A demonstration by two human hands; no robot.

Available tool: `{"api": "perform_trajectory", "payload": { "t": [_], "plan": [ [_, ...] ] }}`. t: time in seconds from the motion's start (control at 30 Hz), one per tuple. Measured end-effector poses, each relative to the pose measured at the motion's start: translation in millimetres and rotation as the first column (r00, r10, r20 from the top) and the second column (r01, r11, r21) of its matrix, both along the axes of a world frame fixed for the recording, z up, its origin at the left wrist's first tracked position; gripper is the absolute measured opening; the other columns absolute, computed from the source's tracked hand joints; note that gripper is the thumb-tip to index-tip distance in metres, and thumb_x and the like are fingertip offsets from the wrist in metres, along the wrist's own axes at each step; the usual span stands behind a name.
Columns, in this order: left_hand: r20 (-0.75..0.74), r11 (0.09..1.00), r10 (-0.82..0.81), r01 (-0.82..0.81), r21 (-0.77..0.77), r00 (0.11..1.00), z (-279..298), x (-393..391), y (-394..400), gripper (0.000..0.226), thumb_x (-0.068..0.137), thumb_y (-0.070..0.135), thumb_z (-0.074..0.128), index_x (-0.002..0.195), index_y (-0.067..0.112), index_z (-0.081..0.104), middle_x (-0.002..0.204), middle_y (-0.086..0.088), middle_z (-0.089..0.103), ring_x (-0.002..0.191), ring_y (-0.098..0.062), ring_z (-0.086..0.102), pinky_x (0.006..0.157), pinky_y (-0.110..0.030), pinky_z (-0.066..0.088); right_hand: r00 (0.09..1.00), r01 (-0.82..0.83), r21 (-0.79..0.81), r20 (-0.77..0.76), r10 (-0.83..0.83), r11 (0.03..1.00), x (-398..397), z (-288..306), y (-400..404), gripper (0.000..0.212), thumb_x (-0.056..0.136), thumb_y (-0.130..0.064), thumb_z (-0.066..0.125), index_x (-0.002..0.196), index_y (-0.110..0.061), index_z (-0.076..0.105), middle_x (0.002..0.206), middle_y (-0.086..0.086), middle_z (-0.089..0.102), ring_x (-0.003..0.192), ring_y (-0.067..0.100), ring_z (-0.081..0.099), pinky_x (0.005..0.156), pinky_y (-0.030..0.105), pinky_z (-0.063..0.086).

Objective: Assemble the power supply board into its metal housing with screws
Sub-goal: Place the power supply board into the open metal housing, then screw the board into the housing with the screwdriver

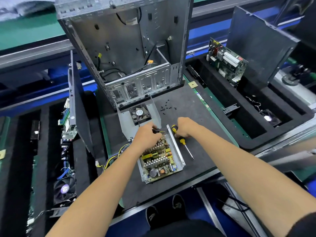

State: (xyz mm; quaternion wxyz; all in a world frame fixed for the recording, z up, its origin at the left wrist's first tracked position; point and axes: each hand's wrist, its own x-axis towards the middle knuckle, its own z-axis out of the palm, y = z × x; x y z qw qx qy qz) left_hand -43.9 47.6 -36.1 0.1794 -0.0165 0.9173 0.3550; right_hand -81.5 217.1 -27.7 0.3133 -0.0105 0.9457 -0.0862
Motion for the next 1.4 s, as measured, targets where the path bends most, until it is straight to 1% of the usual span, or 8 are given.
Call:
{"api": "perform_trajectory", "payload": {
  "t": [0.17,0.27,0.43,0.57,0.7,0.93,1.23,1.4],
  "plan": [
    [-0.042,0.996,-0.089,0.089,0.010,0.995,-0.4,4.5,-8.4,0.027,0.087,0.019,0.057,0.114,0.022,0.061,0.081,0.010,0.058,0.060,-0.005,0.049,0.050,-0.020,0.034,0.996,0.090,-0.101,0.006,-0.090,0.991,-5.6,-5.2,2.5,0.033,0.084,-0.017,0.058,0.058,-0.008,0.041,0.053,0.009,0.046,0.045,0.025,0.044,0.039,0.021,0.034],
    [-0.041,0.997,-0.083,0.083,-0.005,0.996,-1.7,5.3,-14.7,0.025,0.087,0.018,0.056,0.112,0.024,0.062,0.078,0.012,0.057,0.057,-0.008,0.051,0.048,-0.021,0.036,0.980,0.196,-0.209,0.004,-0.200,0.958,-14.8,-2.5,2.7,0.028,0.086,-0.015,0.049,0.061,-0.007,0.042,0.059,0.010,0.050,0.050,0.025,0.046,0.042,0.023,0.035],
    [-0.060,0.988,-0.156,0.155,-0.016,0.986,-2.0,7.7,-25.6,0.037,0.089,0.017,0.053,0.124,0.025,0.060,0.080,0.013,0.059,0.051,-0.002,0.049,0.042,-0.008,0.034,0.927,0.349,-0.393,0.014,-0.374,0.851,-34.9,5.6,1.4,0.013,0.087,-0.009,0.035,0.096,-0.008,0.043,0.074,0.018,0.058,0.048,0.026,0.058,0.044,0.023,0.044],
    [-0.165,0.961,-0.258,0.236,-0.144,0.952,-3.8,11.8,-21.9,0.039,0.090,0.021,0.048,0.129,0.022,0.057,0.095,0.000,0.057,0.083,-0.018,0.058,0.069,-0.026,0.047,0.899,0.334,-0.451,-0.111,-0.424,0.827,-49.7,4.4,5.0,0.021,0.084,-0.004,0.037,0.065,-0.012,0.035,0.065,0.006,0.043,0.059,0.025,0.038,0.046,0.026,0.026],
    [-0.234,0.939,-0.311,0.259,-0.226,0.921,-8.1,13.4,-18.9,0.045,0.092,0.024,0.045,0.137,0.024,0.050,0.094,0.001,0.051,0.085,-0.021,0.054,0.071,-0.032,0.048,0.870,0.342,-0.457,-0.176,-0.460,0.821,-63.7,0.2,15.1,0.032,0.082,0.000,0.046,0.060,-0.015,0.028,0.064,0.005,0.038,0.063,0.024,0.028,0.050,0.027,0.020],
    [-0.289,0.939,-0.296,0.222,-0.262,0.911,-11.3,8.6,-22.9,0.042,0.091,0.026,0.047,0.132,0.022,0.052,0.094,-0.001,0.056,0.088,-0.021,0.054,0.073,-0.036,0.050,0.856,0.346,-0.368,-0.251,-0.451,0.863,-76.8,-11.5,27.3,0.022,0.084,-0.003,0.052,0.066,-0.011,0.043,0.074,0.013,0.050,0.065,0.028,0.039,0.059,0.028,0.035],
    [-0.327,0.934,-0.285,0.185,-0.304,0.901,-13.3,-0.1,-26.7,0.035,0.092,0.026,0.047,0.126,0.018,0.052,0.089,-0.002,0.057,0.082,-0.021,0.054,0.068,-0.036,0.050,0.870,0.326,-0.291,-0.281,-0.406,0.899,-82.8,-20.0,18.9,0.028,0.083,-0.003,0.057,0.063,-0.012,0.039,0.068,0.009,0.046,0.061,0.026,0.038,0.054,0.027,0.033],
    [-0.327,0.938,-0.259,0.156,-0.310,0.909,-12.7,-3.0,-28.5,0.029,0.092,0.025,0.047,0.118,0.013,0.054,0.088,-0.005,0.057,0.082,-0.023,0.054,0.067,-0.038,0.050,0.873,0.347,-0.288,-0.248,-0.419,0.893,-85.2,-23.0,11.6,0.045,0.081,-0.020,0.072,0.057,-0.013,0.034,0.064,0.006,0.044,0.053,0.023,0.039,0.048,0.025,0.030]
  ]
}}
